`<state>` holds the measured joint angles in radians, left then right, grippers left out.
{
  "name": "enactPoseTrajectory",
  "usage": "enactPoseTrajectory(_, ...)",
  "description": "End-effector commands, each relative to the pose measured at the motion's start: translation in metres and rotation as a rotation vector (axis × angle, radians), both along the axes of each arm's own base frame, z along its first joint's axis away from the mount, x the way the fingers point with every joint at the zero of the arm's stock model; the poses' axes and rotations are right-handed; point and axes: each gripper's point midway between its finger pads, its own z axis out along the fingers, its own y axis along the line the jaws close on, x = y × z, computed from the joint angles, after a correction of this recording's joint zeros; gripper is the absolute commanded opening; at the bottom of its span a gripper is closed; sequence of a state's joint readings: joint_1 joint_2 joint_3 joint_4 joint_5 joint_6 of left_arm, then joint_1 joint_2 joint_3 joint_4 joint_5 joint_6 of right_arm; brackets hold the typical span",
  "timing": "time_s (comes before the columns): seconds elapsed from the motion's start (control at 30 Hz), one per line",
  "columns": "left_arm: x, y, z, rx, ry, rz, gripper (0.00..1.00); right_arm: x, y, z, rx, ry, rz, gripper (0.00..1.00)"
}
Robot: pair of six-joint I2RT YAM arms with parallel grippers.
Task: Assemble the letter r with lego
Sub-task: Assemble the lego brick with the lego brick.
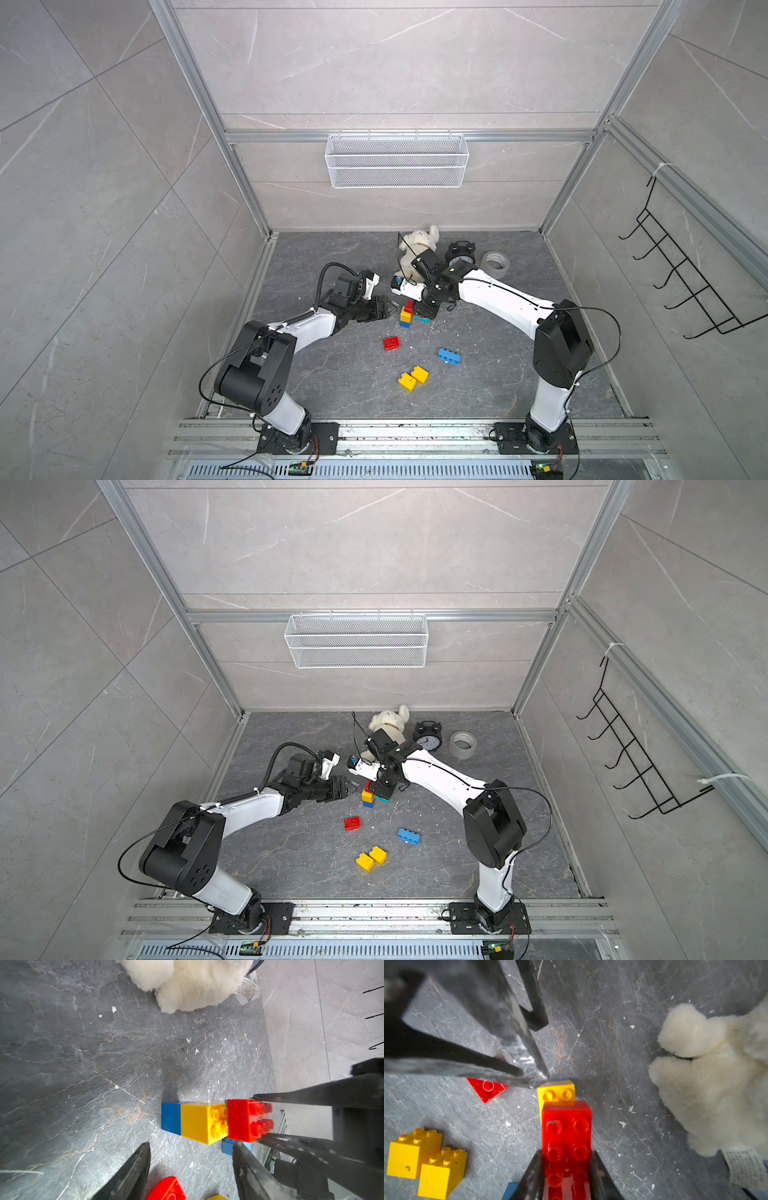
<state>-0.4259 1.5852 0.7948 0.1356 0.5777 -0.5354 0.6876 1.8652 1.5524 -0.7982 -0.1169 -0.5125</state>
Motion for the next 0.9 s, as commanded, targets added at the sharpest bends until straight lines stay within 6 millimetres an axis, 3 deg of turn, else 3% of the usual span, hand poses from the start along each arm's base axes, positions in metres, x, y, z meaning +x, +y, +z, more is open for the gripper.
enactPoseTrajectory(0.0,0.010,-0.008,0.016,-0.031,-0.045,-0.014,0.65,-0.002,0.008,-0.003,-0.005,0.034,0.005,0.18)
enactPoseTrajectory(0.87,0.009,-0.015,0.013,-0.054,-0.046,-0.018,0.65,-0.006,0.010,-0.014,-0.091,0.074,-0.006,0.17)
